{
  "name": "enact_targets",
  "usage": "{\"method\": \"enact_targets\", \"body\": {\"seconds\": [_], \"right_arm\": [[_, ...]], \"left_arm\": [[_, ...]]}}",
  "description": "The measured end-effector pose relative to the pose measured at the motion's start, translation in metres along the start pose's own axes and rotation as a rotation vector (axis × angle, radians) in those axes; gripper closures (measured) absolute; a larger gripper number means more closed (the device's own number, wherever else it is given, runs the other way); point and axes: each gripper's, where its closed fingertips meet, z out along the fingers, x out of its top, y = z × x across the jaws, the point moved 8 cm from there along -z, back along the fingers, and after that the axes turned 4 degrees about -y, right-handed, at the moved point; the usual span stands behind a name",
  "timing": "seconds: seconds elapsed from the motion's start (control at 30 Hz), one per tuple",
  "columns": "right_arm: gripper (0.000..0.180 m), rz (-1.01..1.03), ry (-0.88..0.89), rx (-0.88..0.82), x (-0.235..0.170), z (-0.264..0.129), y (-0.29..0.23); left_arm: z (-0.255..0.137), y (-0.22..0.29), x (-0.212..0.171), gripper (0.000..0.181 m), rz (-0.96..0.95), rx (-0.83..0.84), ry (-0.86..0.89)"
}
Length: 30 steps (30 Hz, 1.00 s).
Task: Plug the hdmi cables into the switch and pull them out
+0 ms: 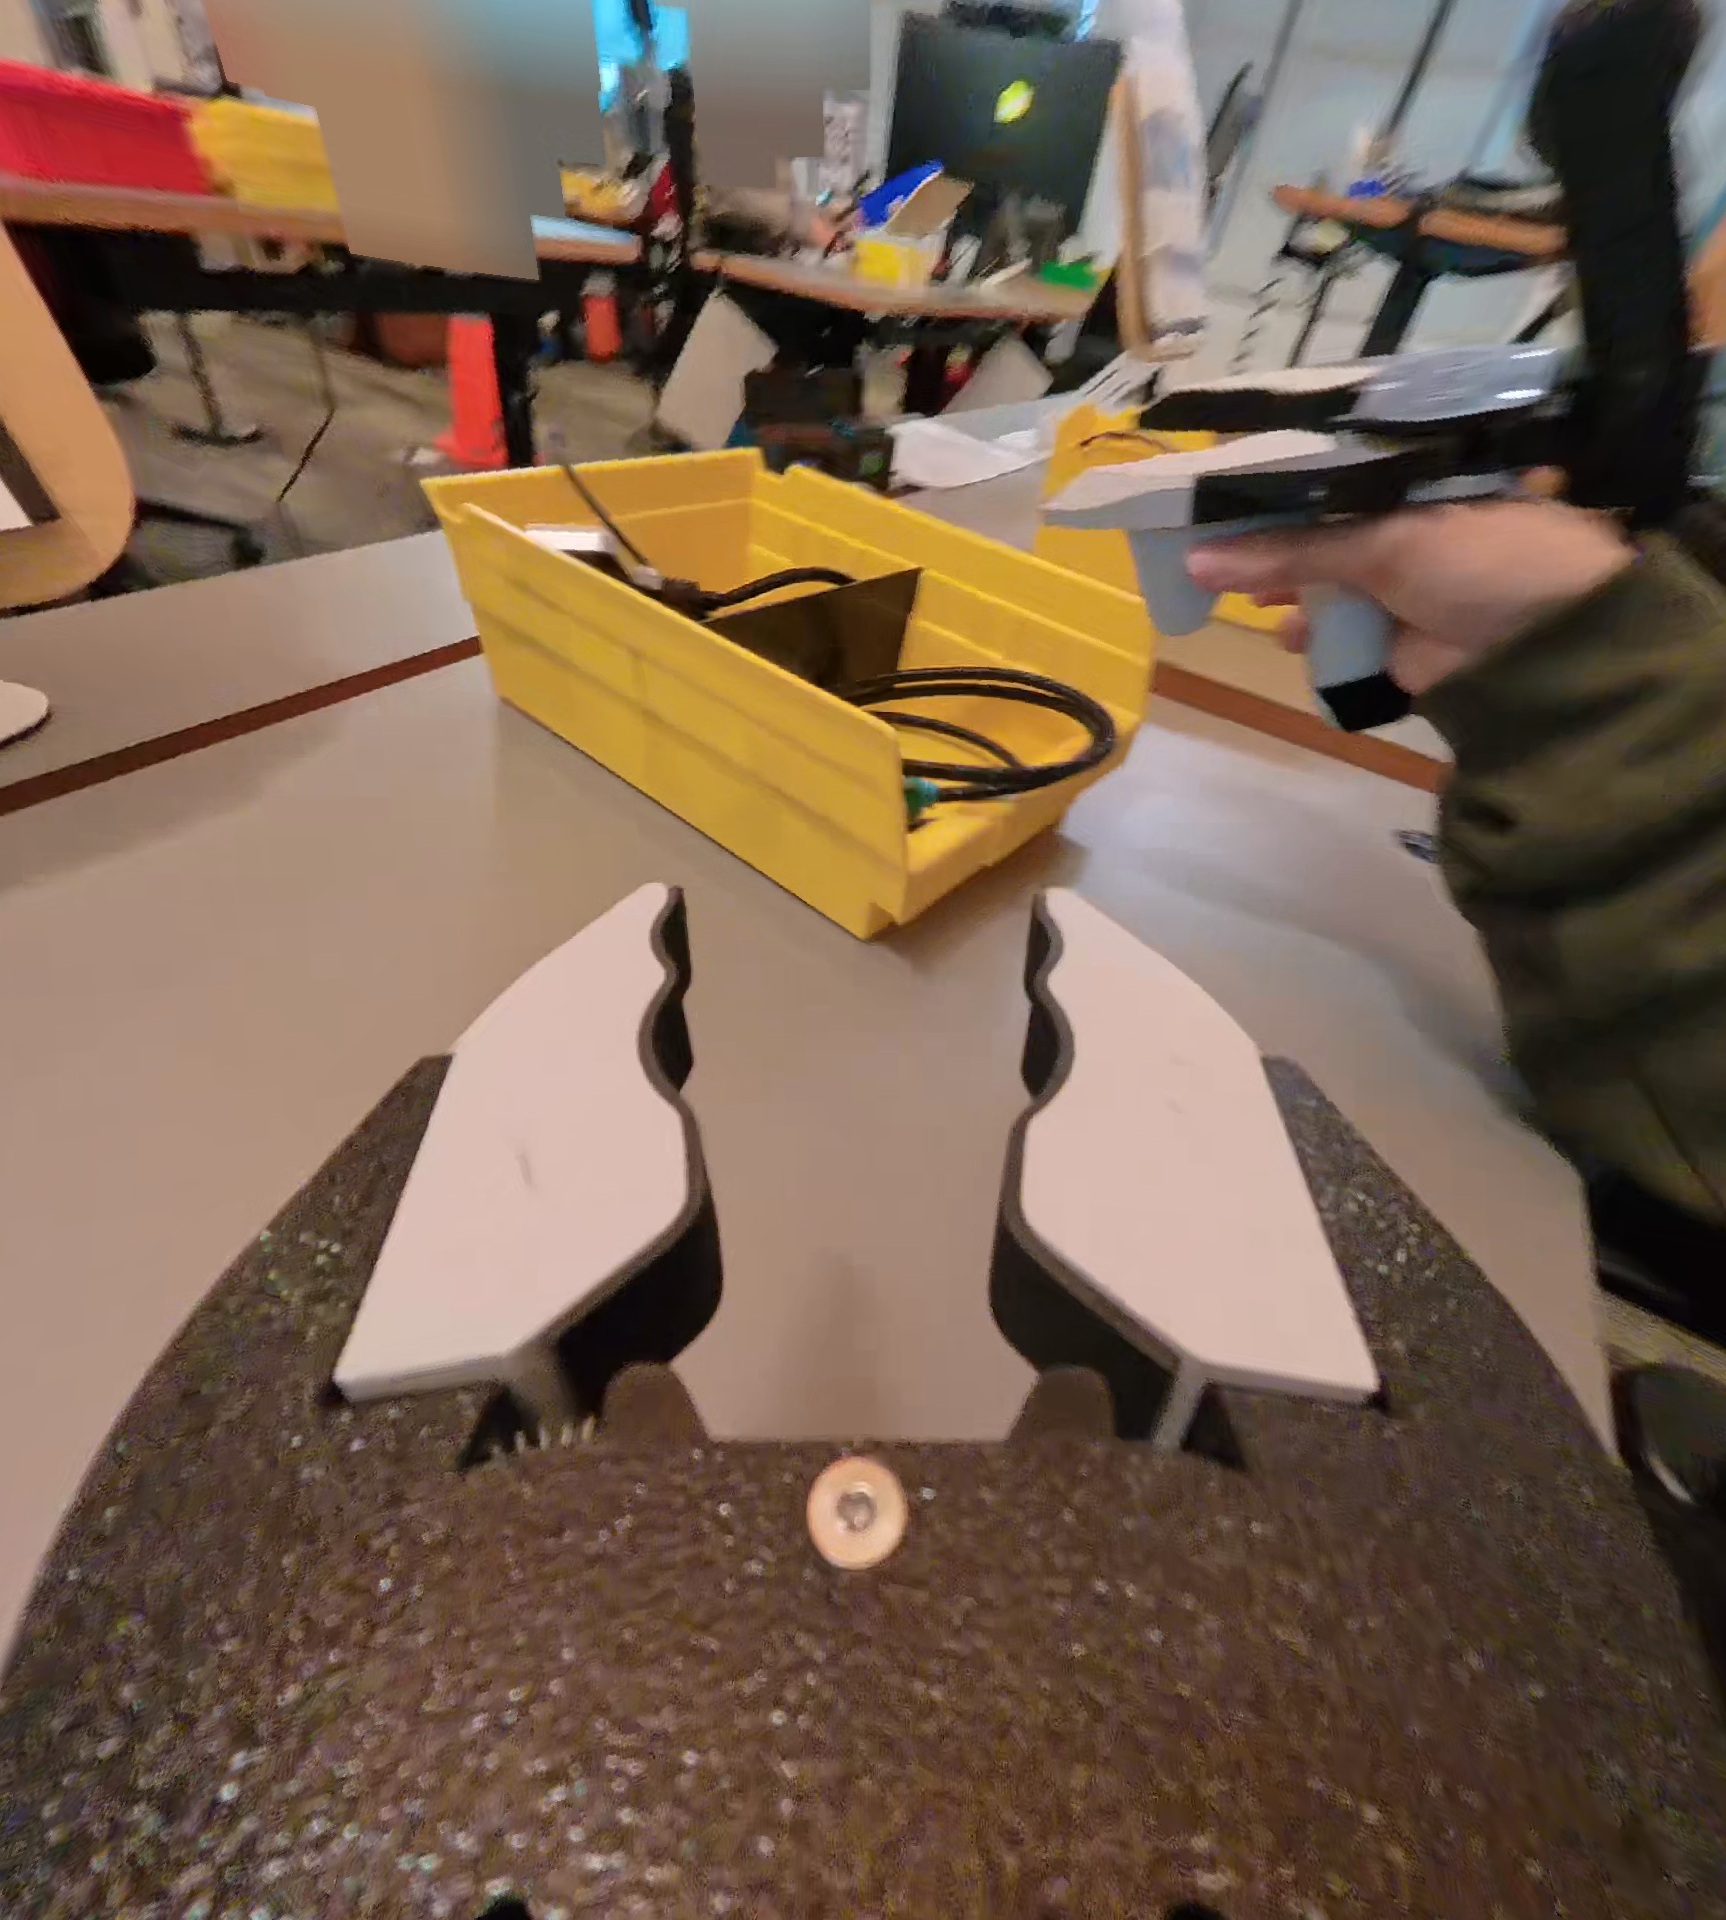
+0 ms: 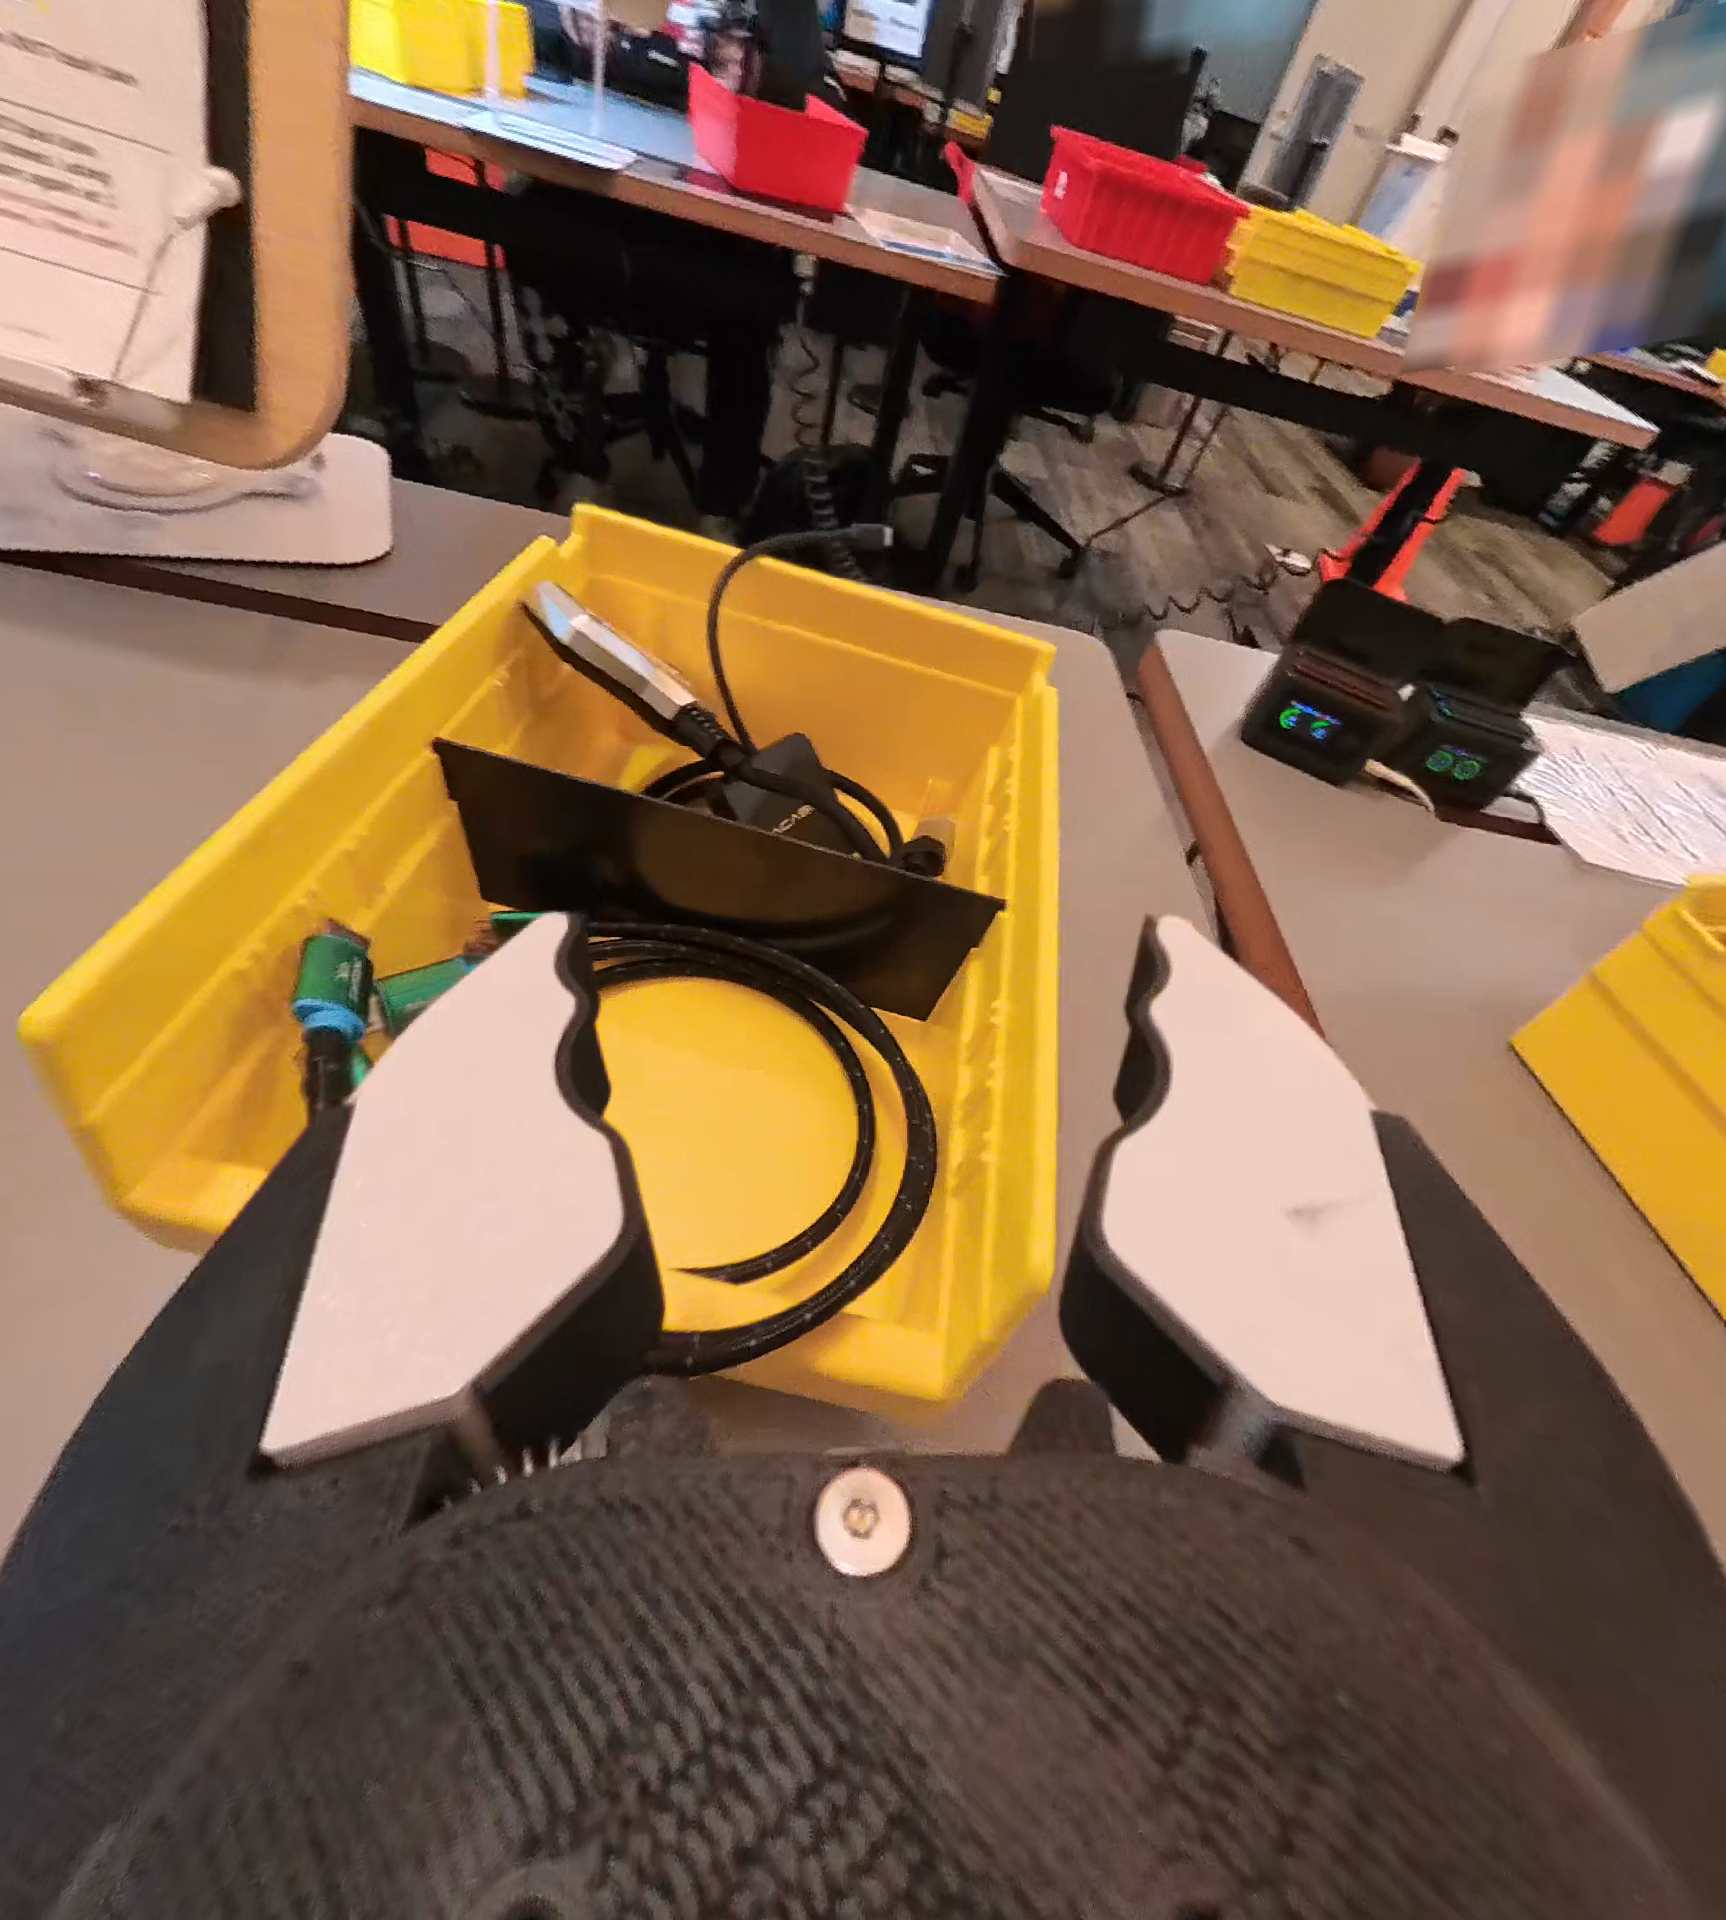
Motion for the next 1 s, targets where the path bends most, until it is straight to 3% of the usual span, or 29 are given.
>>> {"method": "enact_targets", "body": {"seconds": [0.17, 0.3, 0.5, 0.67, 0.73, 0.8, 0.87, 1.0], "right_arm": [[0.081, -0.004, -0.004, -0.001, -0.006, 0.001, 0.002], [0.081, -0.01, -0.026, -0.01, -0.01, 0.002, 0.008], [0.082, -0.038, -0.023, -0.004, -0.009, -0.001, 0.01], [0.084, -0.034, -0.015, -0.001, -0.01, -0.001, 0.015], [0.086, -0.023, -0.013, -0.007, -0.011, -0.002, 0.019], [0.086, -0.016, -0.017, -0.005, -0.012, -0.003, 0.021], [0.086, -0.014, -0.017, 0.003, -0.013, -0.003, 0.023], [0.088, -0.009, -0.008, 0.022, -0.012, -0.003, 0.021]], "left_arm": [[0.072, 0.002, 0.04, 0.111, 0.024, 0.157, -0.226], [0.131, -0.01, 0.065, 0.111, -0.037, 0.179, -0.368], [0.198, -0.047, 0.064, 0.109, -0.091, 0.307, -0.625], [0.216, -0.069, 0.068, 0.131, -0.136, 0.356, -0.667], [0.217, -0.071, 0.069, 0.129, -0.192, 0.355, -0.698], [0.216, -0.07, 0.071, 0.116, -0.217, 0.374, -0.698], [0.216, -0.065, 0.071, 0.116, -0.216, 0.363, -0.676], [0.229, -0.051, 0.055, 0.115, -0.219, 0.28, -0.828]]}}
